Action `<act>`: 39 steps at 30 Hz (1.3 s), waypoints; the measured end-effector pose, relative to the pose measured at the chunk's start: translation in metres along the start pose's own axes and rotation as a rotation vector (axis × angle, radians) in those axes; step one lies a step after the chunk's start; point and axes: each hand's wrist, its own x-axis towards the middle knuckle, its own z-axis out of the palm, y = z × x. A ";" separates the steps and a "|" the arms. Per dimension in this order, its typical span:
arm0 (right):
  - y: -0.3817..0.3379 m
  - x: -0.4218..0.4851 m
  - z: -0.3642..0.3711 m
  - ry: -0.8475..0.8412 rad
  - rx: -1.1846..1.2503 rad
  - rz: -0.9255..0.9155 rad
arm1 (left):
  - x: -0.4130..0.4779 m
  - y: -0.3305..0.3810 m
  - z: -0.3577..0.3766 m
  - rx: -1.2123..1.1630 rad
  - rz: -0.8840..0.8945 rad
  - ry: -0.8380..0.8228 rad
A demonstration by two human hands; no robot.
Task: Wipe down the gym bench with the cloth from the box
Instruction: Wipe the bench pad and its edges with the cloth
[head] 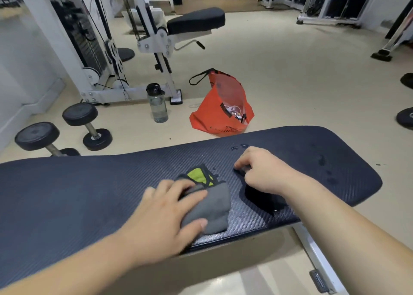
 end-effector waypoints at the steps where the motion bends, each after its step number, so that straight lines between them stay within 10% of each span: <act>1: 0.001 -0.001 -0.005 0.031 0.082 0.025 | 0.012 -0.011 -0.002 0.021 -0.035 -0.018; 5: 0.020 -0.005 -0.017 0.255 0.305 0.128 | 0.058 -0.015 0.000 0.068 -0.461 -0.014; 12: 0.044 0.005 -0.013 0.358 0.276 0.178 | 0.044 0.018 -0.004 -0.006 0.004 -0.010; 17: 0.046 0.010 -0.007 0.308 0.214 0.185 | 0.098 0.013 0.003 0.042 -0.464 0.031; 23: 0.038 0.013 -0.008 0.266 0.144 0.184 | 0.061 0.037 0.004 -0.040 -0.009 0.056; 28: 0.036 0.012 -0.004 0.256 0.104 0.153 | 0.102 0.003 0.004 0.000 -0.440 0.046; 35: 0.005 0.012 0.001 0.291 0.131 0.059 | 0.035 0.008 -0.008 -0.091 0.054 -0.043; 39: -0.026 0.001 0.014 0.219 0.206 -0.144 | 0.038 -0.037 -0.004 -0.071 -0.464 0.057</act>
